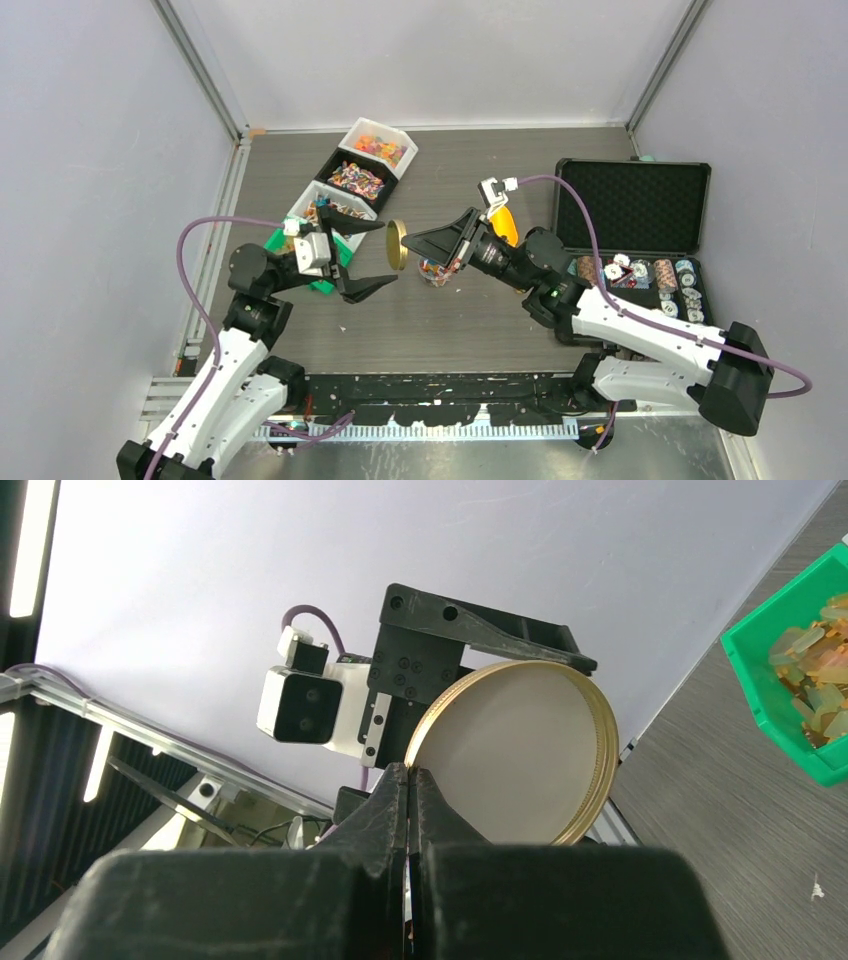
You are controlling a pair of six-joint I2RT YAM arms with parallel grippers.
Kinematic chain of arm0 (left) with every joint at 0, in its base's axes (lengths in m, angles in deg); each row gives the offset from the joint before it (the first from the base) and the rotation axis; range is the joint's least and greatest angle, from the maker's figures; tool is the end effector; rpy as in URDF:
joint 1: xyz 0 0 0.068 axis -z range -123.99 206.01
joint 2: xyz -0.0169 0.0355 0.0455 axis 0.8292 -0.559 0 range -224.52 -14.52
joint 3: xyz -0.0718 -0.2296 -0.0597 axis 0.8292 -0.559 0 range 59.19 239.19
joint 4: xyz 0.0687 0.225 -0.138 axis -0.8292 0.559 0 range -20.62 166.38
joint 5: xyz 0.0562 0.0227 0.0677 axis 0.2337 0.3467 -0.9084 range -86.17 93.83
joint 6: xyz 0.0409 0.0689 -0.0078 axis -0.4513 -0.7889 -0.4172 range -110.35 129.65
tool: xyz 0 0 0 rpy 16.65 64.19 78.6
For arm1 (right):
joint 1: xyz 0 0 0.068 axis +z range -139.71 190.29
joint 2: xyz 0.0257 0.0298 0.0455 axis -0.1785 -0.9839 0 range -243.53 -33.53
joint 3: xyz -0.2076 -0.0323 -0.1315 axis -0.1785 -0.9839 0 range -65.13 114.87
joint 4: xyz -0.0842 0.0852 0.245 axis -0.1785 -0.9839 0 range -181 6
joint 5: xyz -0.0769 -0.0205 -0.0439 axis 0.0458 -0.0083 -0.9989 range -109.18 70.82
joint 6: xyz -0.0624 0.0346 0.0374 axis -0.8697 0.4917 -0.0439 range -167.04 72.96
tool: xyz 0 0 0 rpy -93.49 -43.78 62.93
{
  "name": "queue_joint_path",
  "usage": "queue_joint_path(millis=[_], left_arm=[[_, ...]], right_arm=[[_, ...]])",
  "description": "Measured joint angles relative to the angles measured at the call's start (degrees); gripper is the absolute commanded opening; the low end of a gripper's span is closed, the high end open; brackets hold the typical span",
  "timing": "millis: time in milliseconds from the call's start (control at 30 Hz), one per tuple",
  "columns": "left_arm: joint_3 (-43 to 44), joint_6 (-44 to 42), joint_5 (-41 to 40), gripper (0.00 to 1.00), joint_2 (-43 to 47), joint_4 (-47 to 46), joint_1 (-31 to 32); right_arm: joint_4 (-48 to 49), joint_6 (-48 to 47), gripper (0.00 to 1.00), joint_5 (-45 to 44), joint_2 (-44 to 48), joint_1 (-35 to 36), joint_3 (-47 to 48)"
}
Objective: Pack the candies
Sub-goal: Pick up the bottle lid at the center of the board.
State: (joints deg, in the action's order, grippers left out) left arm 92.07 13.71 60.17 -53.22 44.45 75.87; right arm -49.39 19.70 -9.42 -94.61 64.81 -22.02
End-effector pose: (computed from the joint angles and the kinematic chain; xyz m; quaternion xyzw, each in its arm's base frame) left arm 0.1705 -0.1232 0.3328 0.4512 0.4535 -0.4166 0.6458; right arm 0.1670 0.2548 0.3406 -0.0045 0.5990 0.7214 0.3476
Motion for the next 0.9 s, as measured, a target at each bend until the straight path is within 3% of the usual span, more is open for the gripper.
queue_joint_path(millis=[500, 633, 900], left_arm=[[0.66, -2.19, -0.81, 1.0, -2.75, 1.97, 0.0], [0.66, -2.69, -1.29, 0.94, -2.08, 2.1, 0.0], [0.66, -2.71, -1.27, 0.99, -1.51, 2.43, 0.0]], right_arm=[[3.63, 2.21, 0.0, 1.51, -3.76, -0.31, -0.02], [4.11, 2.21, 0.01, 1.49, -3.8, -0.35, -0.04], [4.76, 2.25, 0.01, 1.53, -3.8, -0.37, -0.63]])
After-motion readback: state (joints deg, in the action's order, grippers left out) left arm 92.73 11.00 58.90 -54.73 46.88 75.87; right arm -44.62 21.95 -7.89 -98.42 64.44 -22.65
